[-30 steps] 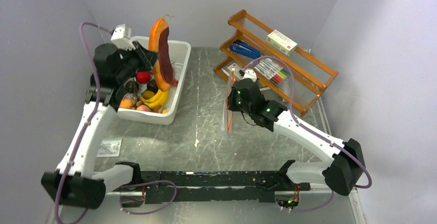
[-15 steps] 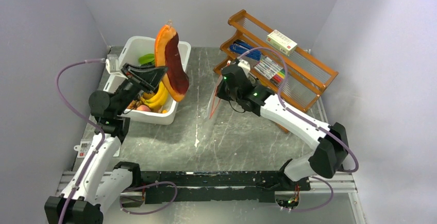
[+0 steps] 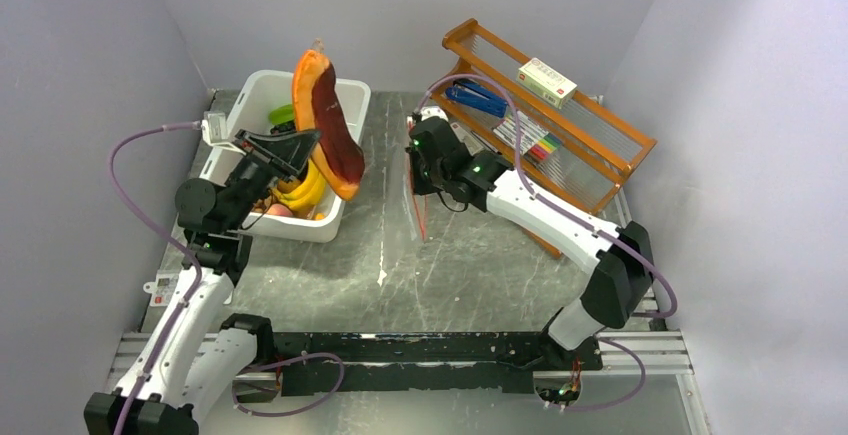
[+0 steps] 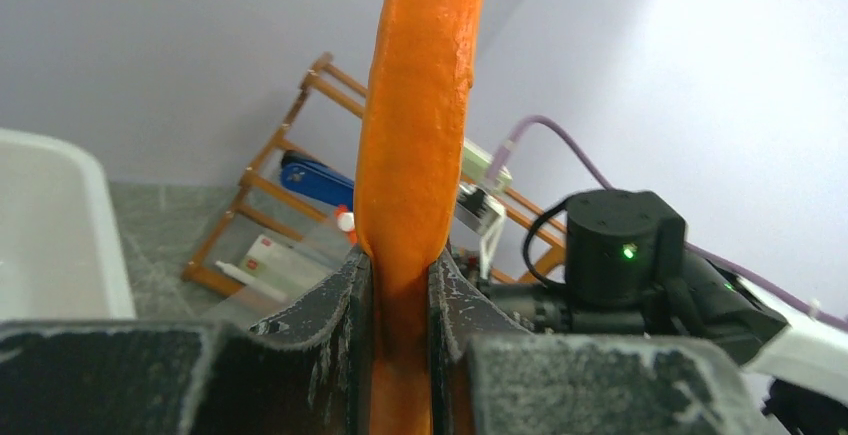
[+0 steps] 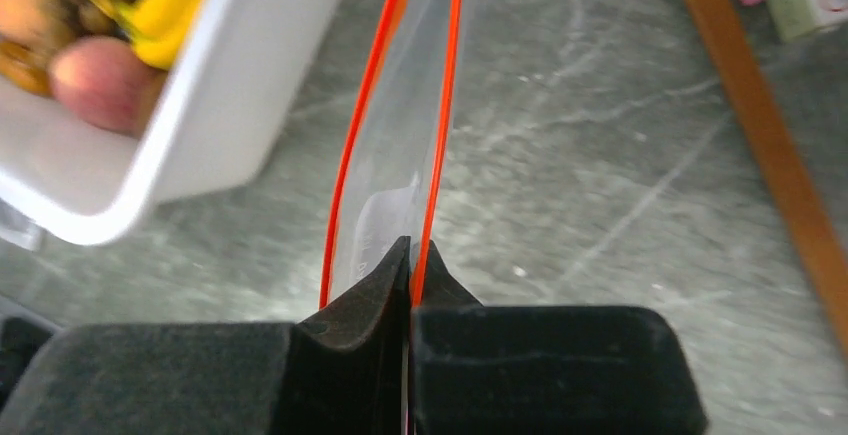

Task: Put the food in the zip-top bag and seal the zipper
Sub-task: Place the fake food in the zipper food storage bag.

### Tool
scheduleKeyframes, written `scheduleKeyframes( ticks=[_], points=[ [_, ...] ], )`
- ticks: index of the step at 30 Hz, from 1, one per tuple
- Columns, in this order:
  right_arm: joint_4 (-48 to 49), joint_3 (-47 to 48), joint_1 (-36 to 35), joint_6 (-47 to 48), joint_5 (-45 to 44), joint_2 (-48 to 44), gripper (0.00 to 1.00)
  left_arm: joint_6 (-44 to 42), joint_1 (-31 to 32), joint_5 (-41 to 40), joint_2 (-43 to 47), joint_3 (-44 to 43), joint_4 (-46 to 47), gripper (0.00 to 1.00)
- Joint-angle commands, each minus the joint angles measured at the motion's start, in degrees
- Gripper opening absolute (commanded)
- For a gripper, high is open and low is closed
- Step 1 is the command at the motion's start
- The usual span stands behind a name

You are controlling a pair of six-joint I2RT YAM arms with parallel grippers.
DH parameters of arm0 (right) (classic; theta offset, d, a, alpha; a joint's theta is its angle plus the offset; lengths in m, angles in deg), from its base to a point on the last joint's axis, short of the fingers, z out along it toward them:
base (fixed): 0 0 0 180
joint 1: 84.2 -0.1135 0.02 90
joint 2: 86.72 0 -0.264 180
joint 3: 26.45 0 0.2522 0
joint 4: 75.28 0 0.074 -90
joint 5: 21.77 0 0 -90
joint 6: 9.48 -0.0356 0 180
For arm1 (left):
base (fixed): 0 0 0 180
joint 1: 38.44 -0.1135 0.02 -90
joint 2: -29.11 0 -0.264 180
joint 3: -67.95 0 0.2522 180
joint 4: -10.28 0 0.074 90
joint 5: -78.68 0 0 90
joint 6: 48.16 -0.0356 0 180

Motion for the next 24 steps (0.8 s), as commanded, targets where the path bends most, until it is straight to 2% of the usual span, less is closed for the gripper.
scheduleKeyframes(
  ticks=[1, 3, 5, 6, 7, 8, 9, 12, 16, 21, 24],
  points=[
    [-11.36, 4.24, -0.03, 10.49, -6.11, -3.33, 0.0, -1.46, 0.32, -8.05, 2.84, -3.1, -10.78, 0.07],
    [-18.1, 8.96, -0.87, 9.11, -9.19, -1.88, 0.04, -0.09, 0.32, -6.53, 3.84, -1.63, -7.32, 0.07],
    [-16.93, 7.43, -1.37, 7.81, -8.02, -2.17, 0.12, 0.47, 0.32, -6.19, 4.54, -1.02, -6.57, 0.07],
    [-13.67, 4.35, -1.38, 7.71, -5.45, -2.94, 0.13, 0.1, 0.32, -6.5, 4.95, -1.14, -7.83, 0.07],
    [-10.76, 0.69, -1.41, 7.13, -3.63, -3.5, 0.11, -0.47, 0.32, -7.04, 5.37, -1.2, -9.14, 0.07],
    [-8.53, -2.27, -1.49, 6.55, -2.11, -3.59, 0.03, -0.63, 0.32, -7.51, 5.78, -0.75, -10.35, 0.07],
    [-6.65, -4.58, -1.47, 5.99, -0.9, -3.43, 0.0, -0.34, 0.32, -7.82, 6.16, -0.03, -10.71, 0.07],
    [-2.36, -7.84, -1.68, 3.1, 2.02, -3.31, 0.0, 3.5, 0.32, -6.8, 7.1, 3.97, -5.69, 0.07],
    [8.28, -12.1, -2.49, 0.35, 3.89, -6.01, 0.0, 9.6, 0.41, -4.67, 5.96, 10.75, 9.79, 0.07],
    [15.45, -15.76, -2.59, -4.3, 3.4, -9.41, 0.0, 9.55, 0.8, -6.34, 2.88, 10.59, 8.27, 0.07],
    [22.08, -19.41, -2.62, -9.16, 4.23, -11.97, 0.0, 11.97, 1.55, -9.26, 2.01, 12.02, 12.94, 0.07]
  ],
)
